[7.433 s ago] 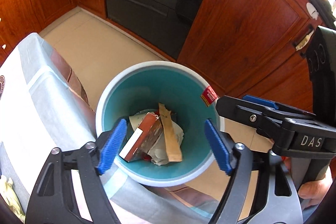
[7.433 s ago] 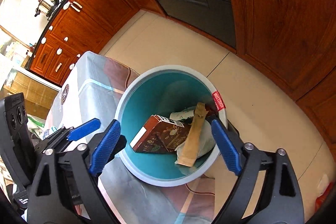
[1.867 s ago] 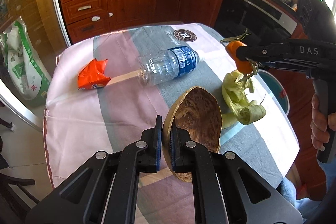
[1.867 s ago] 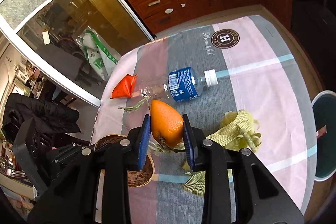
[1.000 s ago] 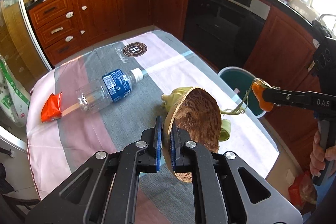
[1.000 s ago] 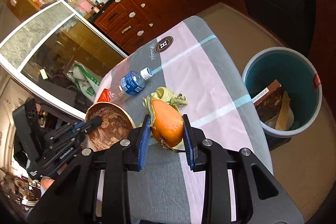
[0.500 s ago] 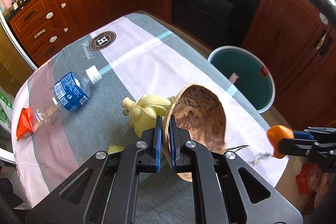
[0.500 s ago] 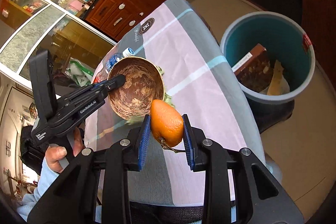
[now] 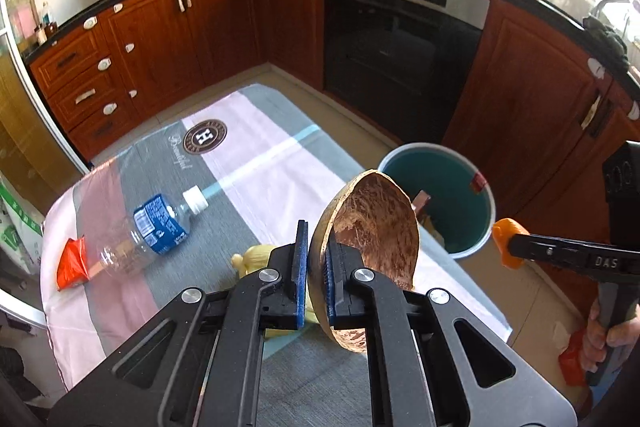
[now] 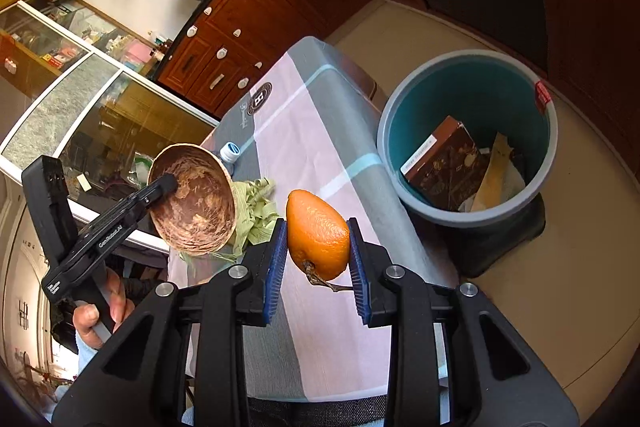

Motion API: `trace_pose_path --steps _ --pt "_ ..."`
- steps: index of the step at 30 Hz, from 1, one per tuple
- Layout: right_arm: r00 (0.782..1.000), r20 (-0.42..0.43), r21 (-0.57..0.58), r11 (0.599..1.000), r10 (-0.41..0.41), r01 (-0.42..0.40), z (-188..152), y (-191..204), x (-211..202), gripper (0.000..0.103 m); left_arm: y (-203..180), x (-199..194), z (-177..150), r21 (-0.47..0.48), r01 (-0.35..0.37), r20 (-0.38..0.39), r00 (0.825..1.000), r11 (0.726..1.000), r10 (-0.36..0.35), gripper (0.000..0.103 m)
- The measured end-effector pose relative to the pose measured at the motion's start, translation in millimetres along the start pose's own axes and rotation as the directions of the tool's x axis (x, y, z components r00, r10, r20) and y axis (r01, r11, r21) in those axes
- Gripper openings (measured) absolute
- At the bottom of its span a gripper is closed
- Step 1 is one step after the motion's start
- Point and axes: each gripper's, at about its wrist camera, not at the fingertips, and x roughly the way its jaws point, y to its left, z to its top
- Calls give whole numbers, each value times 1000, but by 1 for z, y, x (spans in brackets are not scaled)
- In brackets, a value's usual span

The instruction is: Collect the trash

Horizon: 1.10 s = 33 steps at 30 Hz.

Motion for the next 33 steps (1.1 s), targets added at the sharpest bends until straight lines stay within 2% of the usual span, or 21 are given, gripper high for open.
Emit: trace_pose_path --steps 7,13,21,27,29,31,33 --pt "994 109 59 998 -29 23 31 -32 -26 28 -65 13 36 125 64 9 998 990 -66 8" --pt "980 164 159 984 -111 85 50 -80 -39 28 -125 65 55 215 114 -54 993 970 -105 8" --pt "983 60 249 956 -174 154 57 -130 2 29 -166 159 33 230 144 -229 969 963 -91 8" --pt "983 -9 269 946 -185 181 55 -147 31 30 -165 195 28 213 151 -295 952 965 -84 8" --pt "983 -20 277 944 -182 181 53 -149 38 31 -163 199 27 206 157 -306 948 966 -88 11" --pt "984 -24 287 941 -178 177 50 -151 41 34 -161 199 24 197 165 -313 945 966 -97 14" --pt "984 -24 290 940 -179 178 50 -150 44 51 -157 195 21 192 170 -310 945 967 -104 17"
